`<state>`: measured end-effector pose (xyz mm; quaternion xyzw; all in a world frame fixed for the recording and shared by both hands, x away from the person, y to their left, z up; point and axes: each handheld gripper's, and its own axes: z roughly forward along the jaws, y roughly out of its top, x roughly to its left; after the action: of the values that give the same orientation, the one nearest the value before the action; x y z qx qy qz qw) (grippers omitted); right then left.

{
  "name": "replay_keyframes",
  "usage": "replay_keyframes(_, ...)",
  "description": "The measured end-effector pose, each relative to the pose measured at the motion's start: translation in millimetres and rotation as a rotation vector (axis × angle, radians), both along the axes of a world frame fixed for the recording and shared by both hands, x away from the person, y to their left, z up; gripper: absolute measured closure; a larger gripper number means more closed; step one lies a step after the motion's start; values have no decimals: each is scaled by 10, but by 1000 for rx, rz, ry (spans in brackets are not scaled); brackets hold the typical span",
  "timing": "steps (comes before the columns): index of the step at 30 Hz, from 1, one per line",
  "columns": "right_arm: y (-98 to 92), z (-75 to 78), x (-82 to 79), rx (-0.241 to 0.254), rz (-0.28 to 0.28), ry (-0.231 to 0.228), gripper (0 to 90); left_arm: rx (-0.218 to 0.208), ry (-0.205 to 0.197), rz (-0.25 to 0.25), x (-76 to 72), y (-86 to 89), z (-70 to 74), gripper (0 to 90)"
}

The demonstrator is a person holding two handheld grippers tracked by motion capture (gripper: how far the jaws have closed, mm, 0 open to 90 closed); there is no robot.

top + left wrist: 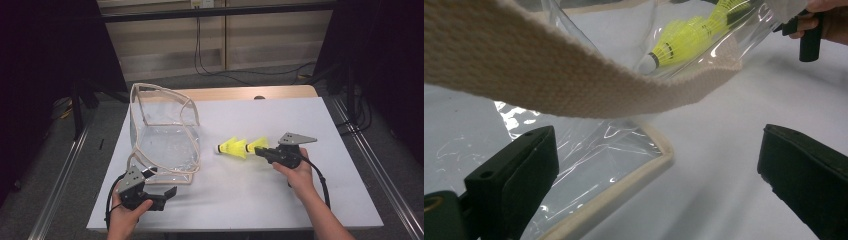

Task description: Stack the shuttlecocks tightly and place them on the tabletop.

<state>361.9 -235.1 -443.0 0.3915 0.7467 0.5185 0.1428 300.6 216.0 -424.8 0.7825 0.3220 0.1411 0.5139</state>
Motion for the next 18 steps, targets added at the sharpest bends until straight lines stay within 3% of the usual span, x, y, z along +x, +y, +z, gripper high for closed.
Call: replay_keyframes(18,67,-41,24,-14,1,9,891,0,-1,-1,1,-4,-3,32)
